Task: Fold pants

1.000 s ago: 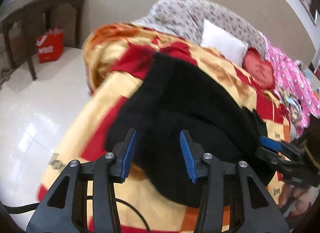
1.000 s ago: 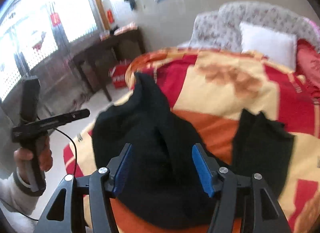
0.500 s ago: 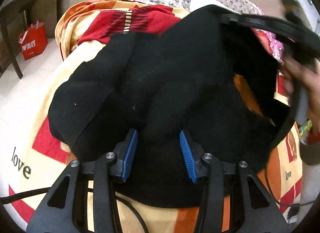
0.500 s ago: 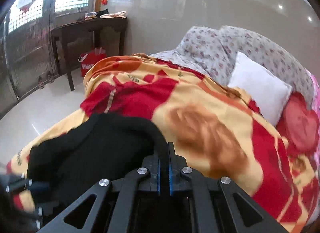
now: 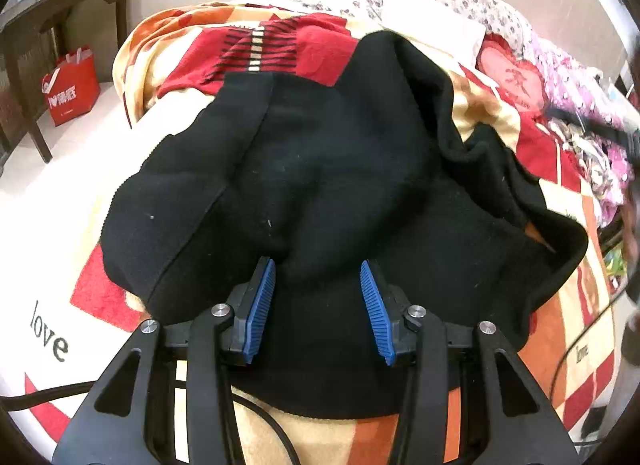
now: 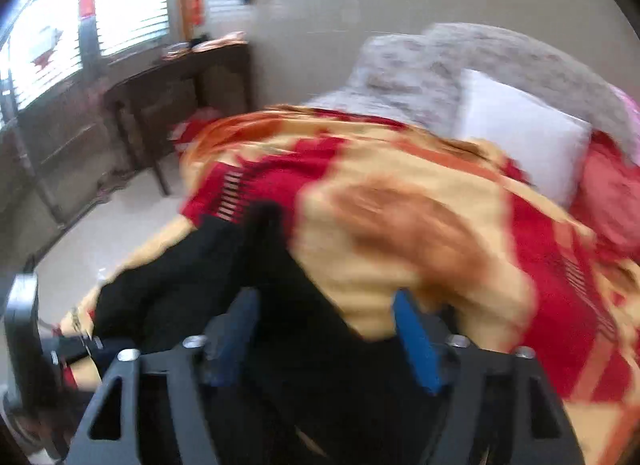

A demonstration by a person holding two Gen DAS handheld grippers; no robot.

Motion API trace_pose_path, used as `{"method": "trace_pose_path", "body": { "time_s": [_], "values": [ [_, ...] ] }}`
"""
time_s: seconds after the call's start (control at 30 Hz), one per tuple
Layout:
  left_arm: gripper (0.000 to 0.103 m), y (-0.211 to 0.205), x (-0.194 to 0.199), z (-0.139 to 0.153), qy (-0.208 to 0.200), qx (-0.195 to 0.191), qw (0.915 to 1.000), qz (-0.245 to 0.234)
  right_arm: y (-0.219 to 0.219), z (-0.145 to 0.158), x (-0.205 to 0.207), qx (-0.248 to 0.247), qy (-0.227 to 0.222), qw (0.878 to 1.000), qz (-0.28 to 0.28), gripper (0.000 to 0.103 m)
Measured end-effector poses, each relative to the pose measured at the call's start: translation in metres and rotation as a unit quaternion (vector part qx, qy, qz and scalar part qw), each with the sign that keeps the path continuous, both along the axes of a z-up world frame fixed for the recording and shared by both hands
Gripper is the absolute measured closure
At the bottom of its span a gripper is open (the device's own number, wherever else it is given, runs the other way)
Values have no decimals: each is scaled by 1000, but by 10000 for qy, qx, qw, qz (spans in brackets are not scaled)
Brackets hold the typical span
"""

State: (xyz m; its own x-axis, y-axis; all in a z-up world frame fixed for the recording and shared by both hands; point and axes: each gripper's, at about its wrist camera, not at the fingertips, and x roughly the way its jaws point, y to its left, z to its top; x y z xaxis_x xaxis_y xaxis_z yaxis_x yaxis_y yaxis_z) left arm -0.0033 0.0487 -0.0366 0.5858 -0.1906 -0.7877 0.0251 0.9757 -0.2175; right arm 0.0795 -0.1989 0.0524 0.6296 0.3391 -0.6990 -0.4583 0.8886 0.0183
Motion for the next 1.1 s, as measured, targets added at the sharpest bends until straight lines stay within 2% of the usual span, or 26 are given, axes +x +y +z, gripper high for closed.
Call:
{"method": "trace_pose_path", "body": {
  "time_s": [0.1, 0.17, 0.23, 0.37, 0.43, 0.53, 0.57, 0.67, 0.7, 0.73, 0.77, 0.87, 0.93, 1.03, 1.1],
  "values": [
    [59, 3, -1, 6, -71, -119, 9998, 122, -62, -10, -15, -71, 195, 9973, -706, 33],
    [59, 2, -2, 9, -77, -188, 9997, 154, -97, -25, -18, 199, 505, 9925, -1100, 33],
    [59, -3, -3, 11, -59, -188, 9997, 120, -115, -42, -16, 466, 835, 9861, -1358, 34],
    [59, -14, -3, 14, -73, -52, 10000, -7, -88, -44, -12, 493, 756, 9898, -1101, 34],
    [59, -16, -3, 15, -63, -71, 9999, -55, -66, -42, -5, 136, 643, 9923, -1052, 34],
    [59, -18, -3, 15, -67, -112, 9999, -89, -44, -53, 19, -528, 617, 9887, -1258, 34],
    [59, -18, -3, 15, -61, -119, 9999, -102, -43, -59, 28, -579, 642, 9873, -1332, 36],
    [59, -17, -2, 14, -36, -115, 9999, -98, -53, -86, 51, -406, 1014, 9827, -1497, 71],
    [59, -16, -2, 14, -29, -117, 9999, -92, -58, -92, 53, -279, 1067, 9822, -1521, 75],
    [59, -15, -2, 13, -24, -124, 9999, -73, -63, -91, 51, -154, 965, 9838, -1506, 81],
    [59, -14, -1, 13, -18, -140, 9999, -50, -69, -88, 47, -97, 928, 9840, -1520, 96],
    [59, -14, -2, 15, 0, -222, 9998, -17, -93, -66, 24, 330, 778, 9846, -1530, 97],
    [59, -16, -4, 18, -36, -277, 9996, -27, -109, -47, 1, 384, 565, 9848, -1596, 97],
    [59, -20, -7, 21, -78, -295, 9995, -52, -142, -17, -52, 495, 236, 9833, -1733, 97],
    [59, -23, -10, 21, -56, -290, 9995, -75, -168, -5, -90, 500, 84, 9778, -2032, 97]
  ]
}}
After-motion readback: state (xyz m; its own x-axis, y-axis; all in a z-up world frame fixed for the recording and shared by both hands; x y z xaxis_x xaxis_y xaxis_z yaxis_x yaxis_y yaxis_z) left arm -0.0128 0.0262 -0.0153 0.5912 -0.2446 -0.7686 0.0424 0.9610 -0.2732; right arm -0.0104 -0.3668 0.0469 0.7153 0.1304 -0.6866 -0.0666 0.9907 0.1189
